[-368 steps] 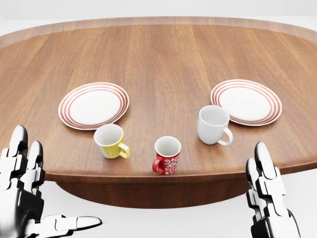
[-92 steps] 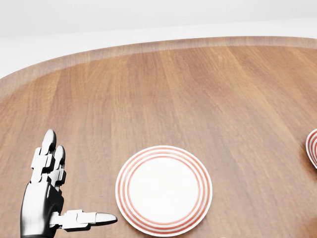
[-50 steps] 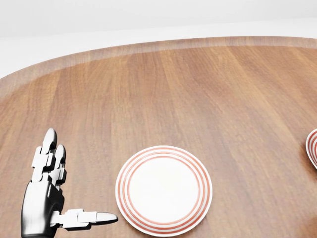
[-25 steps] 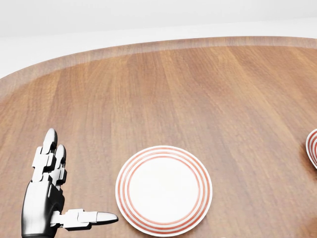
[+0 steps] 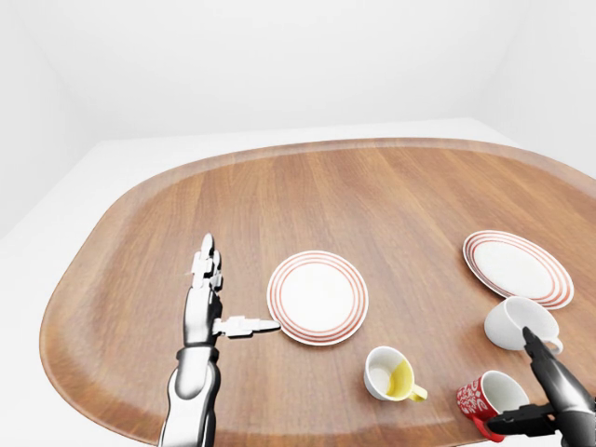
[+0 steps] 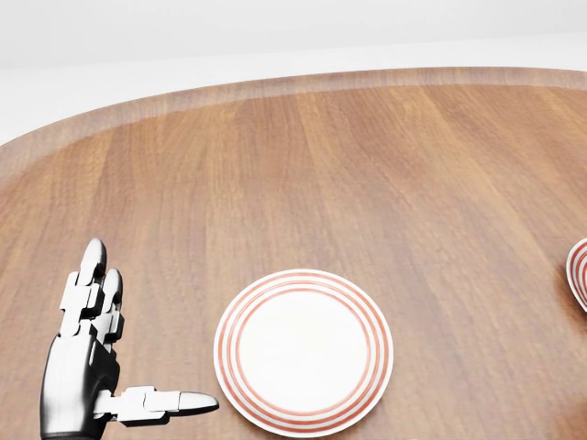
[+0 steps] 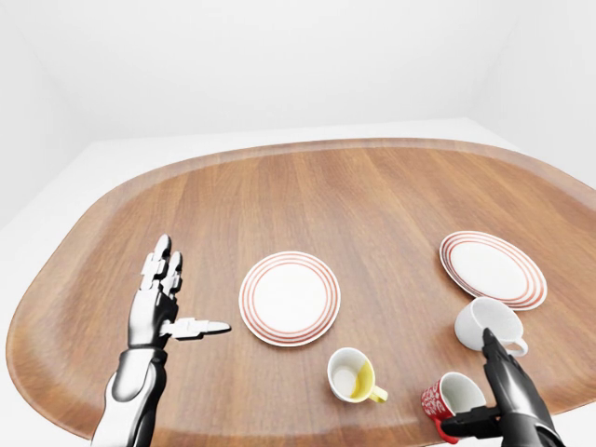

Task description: Put the red mug on the left plate.

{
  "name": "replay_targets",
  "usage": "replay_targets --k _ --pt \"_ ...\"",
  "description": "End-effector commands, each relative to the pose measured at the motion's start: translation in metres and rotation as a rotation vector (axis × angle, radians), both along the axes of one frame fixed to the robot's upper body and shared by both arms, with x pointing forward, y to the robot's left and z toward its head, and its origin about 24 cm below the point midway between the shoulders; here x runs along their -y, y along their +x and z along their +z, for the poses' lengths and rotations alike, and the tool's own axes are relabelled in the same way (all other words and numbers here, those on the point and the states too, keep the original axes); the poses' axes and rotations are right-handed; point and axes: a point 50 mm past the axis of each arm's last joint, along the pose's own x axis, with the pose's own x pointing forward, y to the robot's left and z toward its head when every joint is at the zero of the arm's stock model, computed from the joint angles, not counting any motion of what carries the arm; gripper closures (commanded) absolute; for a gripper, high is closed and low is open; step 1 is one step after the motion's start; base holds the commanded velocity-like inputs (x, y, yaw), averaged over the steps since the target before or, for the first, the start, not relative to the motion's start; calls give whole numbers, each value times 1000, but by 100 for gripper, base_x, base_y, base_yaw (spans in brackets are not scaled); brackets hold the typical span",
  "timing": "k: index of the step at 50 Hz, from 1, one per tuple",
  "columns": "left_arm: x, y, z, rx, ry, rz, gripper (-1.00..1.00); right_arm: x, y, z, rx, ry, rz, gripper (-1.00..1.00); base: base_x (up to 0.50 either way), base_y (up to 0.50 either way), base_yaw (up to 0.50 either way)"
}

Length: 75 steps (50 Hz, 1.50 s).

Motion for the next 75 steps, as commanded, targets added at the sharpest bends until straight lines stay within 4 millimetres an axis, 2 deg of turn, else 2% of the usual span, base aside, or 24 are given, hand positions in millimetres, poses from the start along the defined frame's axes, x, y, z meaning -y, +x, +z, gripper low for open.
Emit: replay_targets --k 1,26,35,36,38,39,53,59,63,65,67,68,71,72,75 --pt "0 1 -1 -3 0 0 -100 0 3 -6 -4 17 6 -100 0 0 0" --pt "1 0 0 -2 2 -1 -100 0 5 -24 -20 51 -3 -100 0 0 0" --pt "0 0 0 0 1 -1 -100 -1 6 -24 -22 53 7 -100 0 0 0" --pt "0 -1 0 1 1 -1 -100 -1 6 -24 -24 52 7 -31 0 0 0" --pt "0 -1 0 1 1 0 -100 -1 6 -24 -23 52 7 -31 0 0 0" --pt "0 0 0 0 1 0 -100 -2 5 -25 -31 55 9 100 0 0 0" --pt "0 0 0 1 0 0 -100 -3 5 -27 -48 66 20 100 0 0 0" --pt "0 1 0 1 1 0 -100 -4 10 -10 -11 -6 43 100 0 0 0" --pt "0 0 0 1 1 -1 -100 -9 27 18 42 -93 105 100 0 0 0" --pt "0 0 0 2 1 -1 -100 -14 53 44 111 -181 174 100 0 0 0" --pt "0 0 0 2 1 0 -100 -18 75 59 148 -226 232 100 0 0 0" --pt "0 0 1 2 0 1 -100 -22 95 67 163 -264 277 100 0 0 0" --pt "0 0 1 4 0 1 -100 -32 134 78 183 -316 364 100 0 0 0" --pt "0 0 1 3 0 1 -100 -40 157 84 191 -337 409 100 0 0 0" --pt "-1 0 0 1 1 2 -100 -51 189 94 208 -352 465 100 0 0 0"
